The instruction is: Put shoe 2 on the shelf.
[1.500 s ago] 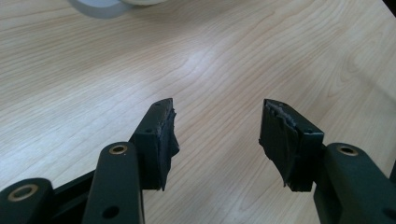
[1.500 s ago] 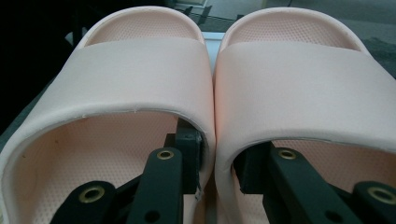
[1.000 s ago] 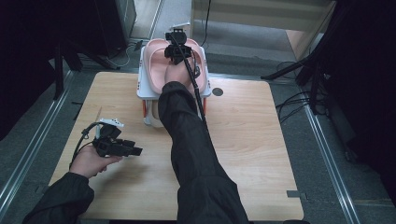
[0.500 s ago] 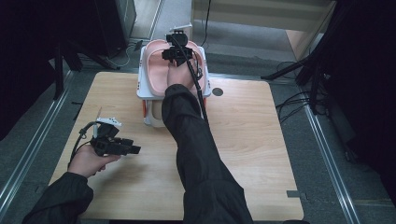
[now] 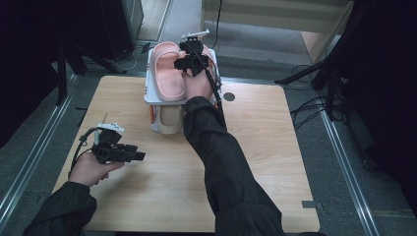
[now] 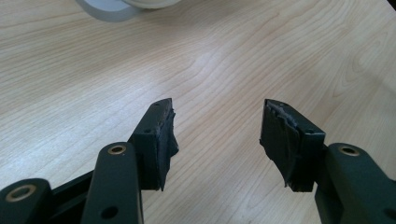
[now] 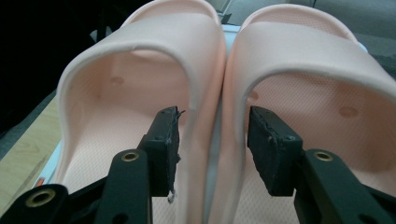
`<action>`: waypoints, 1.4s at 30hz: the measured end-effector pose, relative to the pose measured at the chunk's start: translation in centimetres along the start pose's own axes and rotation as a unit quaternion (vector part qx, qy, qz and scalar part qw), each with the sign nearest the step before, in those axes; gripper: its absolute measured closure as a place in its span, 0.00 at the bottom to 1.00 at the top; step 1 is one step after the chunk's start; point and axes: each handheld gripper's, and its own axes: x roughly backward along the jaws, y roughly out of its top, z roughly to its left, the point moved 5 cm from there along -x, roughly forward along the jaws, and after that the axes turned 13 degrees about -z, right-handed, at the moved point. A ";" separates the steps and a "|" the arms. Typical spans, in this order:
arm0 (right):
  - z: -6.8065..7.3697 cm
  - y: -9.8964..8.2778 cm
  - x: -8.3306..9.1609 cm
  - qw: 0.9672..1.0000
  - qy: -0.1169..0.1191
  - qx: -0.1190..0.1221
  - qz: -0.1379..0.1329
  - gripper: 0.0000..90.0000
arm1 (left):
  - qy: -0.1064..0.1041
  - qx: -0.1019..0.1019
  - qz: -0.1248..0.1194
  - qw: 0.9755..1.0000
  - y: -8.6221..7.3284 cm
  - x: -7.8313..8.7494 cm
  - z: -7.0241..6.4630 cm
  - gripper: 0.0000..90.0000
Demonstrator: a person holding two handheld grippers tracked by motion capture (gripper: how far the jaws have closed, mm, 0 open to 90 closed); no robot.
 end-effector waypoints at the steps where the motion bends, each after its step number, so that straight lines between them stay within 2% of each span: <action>1: 0.0 -0.1 0.2 1.000 0.003 0.002 -0.001 0.60 | 0.000 0.001 0.000 1.000 0.0 0.0 0.1 0.49; 8: 0.4 -0.9 1.9 0.999 0.035 0.009 -0.005 0.60 | 0.004 0.007 -0.003 1.000 0.0 0.2 0.3 0.49; 11: 0.5 -1.3 2.9 0.999 0.052 0.000 -0.007 0.61 | 0.006 0.007 -0.003 1.000 0.0 0.2 0.3 0.49; 16: 0.5 -2.1 4.3 0.997 0.079 0.002 -0.008 0.61 | 0.005 0.007 -0.001 1.000 -0.1 0.2 0.3 0.49; 18: 0.5 -2.4 5.0 0.995 0.094 -0.006 -0.012 0.62 | -0.001 0.012 -0.004 1.000 0.0 0.3 0.2 0.49; 27: 0.2 -4.3 7.9 0.990 0.138 0.008 -0.009 0.62 | 0.002 0.010 -0.005 1.000 0.1 0.3 0.1 0.49; 31: 0.1 -4.8 9.0 0.988 0.156 0.022 -0.011 0.61 | 0.006 0.010 -0.003 1.000 0.0 0.2 0.2 0.49; 42: 0.3 -7.2 11.8 0.979 0.202 0.040 -0.005 0.61 | 0.014 0.003 0.002 1.000 -0.1 0.1 0.3 0.49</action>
